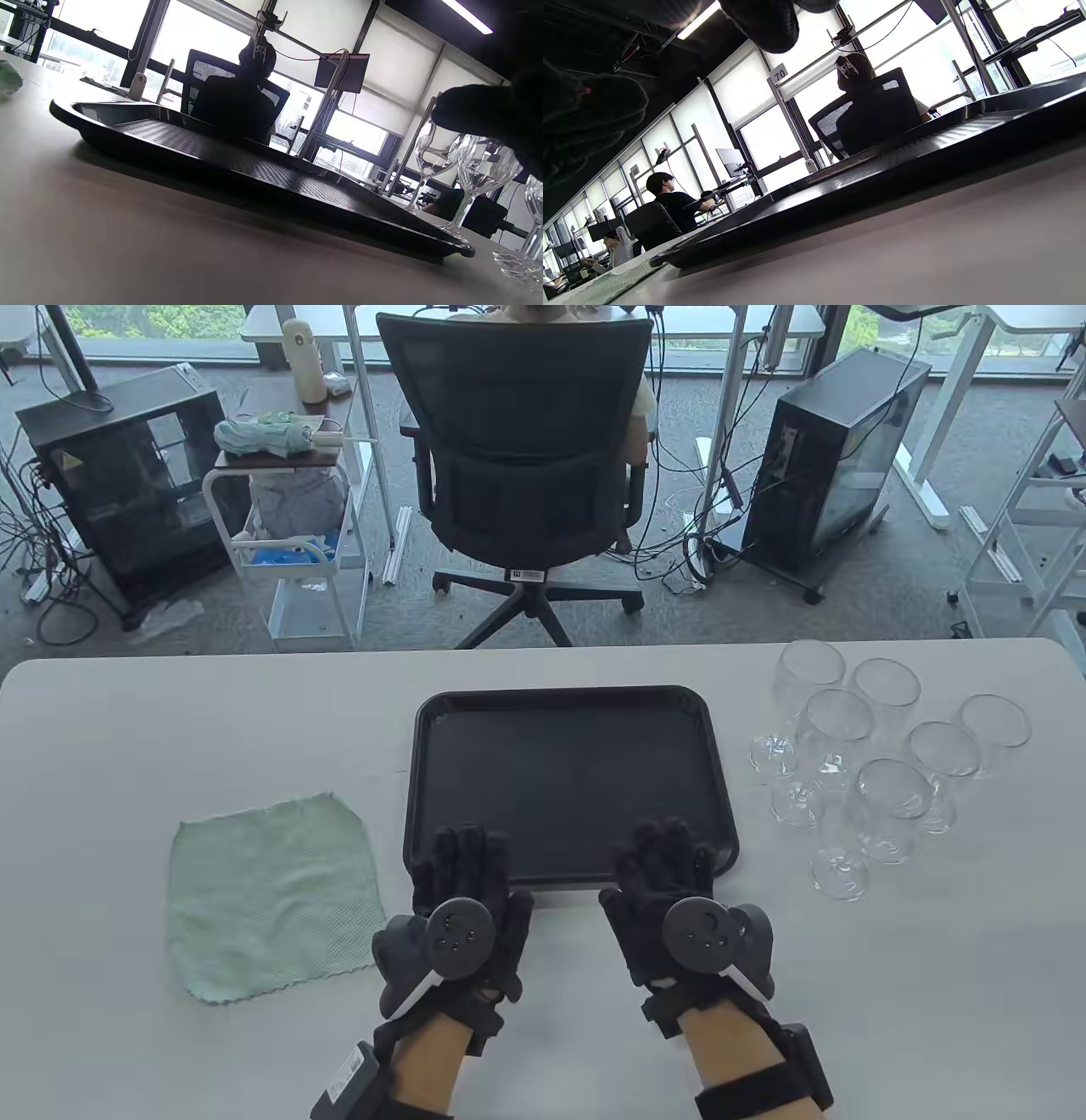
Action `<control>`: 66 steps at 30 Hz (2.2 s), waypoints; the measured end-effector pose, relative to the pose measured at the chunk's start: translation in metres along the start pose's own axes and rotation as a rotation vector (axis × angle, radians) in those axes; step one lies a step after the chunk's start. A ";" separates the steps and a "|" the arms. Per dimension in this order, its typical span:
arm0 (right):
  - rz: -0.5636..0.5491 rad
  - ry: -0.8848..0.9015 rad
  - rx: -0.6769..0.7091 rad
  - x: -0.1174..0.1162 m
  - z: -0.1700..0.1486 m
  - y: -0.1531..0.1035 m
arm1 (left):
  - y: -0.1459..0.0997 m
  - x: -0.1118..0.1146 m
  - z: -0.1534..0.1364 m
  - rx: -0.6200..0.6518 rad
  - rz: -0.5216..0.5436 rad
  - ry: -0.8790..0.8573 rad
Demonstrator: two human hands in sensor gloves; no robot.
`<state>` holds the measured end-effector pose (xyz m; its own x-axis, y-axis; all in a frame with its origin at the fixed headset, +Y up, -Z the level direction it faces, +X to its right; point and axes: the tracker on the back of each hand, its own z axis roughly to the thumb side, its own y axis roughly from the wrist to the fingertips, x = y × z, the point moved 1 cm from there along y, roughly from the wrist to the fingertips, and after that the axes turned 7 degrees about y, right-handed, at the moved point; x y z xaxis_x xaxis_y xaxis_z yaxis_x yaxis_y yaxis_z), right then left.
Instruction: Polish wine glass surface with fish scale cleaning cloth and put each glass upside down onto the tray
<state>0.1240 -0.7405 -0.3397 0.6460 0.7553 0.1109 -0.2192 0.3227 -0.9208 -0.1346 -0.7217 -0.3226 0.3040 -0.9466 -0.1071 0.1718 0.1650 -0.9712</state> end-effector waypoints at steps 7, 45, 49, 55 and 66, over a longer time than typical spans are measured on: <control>-0.007 0.002 0.005 0.001 0.001 -0.001 | 0.000 0.000 -0.001 -0.006 0.004 -0.006; 0.029 0.058 -0.045 -0.004 -0.003 0.004 | 0.018 0.015 -0.241 -0.775 -0.502 -0.174; 0.037 0.051 -0.049 -0.005 -0.002 0.004 | 0.020 0.027 -0.241 -0.806 -0.599 -0.122; 0.038 0.059 -0.053 -0.004 -0.002 0.003 | 0.017 0.018 -0.240 -0.845 -0.481 -0.161; -0.024 0.106 -0.219 0.009 -0.016 -0.004 | 0.002 -0.024 -0.151 -0.083 0.081 -1.630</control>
<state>0.1423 -0.7446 -0.3409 0.7251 0.6807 0.1046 -0.0467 0.2002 -0.9786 -0.2826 -0.7407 -0.3541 0.9296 0.3496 0.1171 0.0752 0.1313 -0.9885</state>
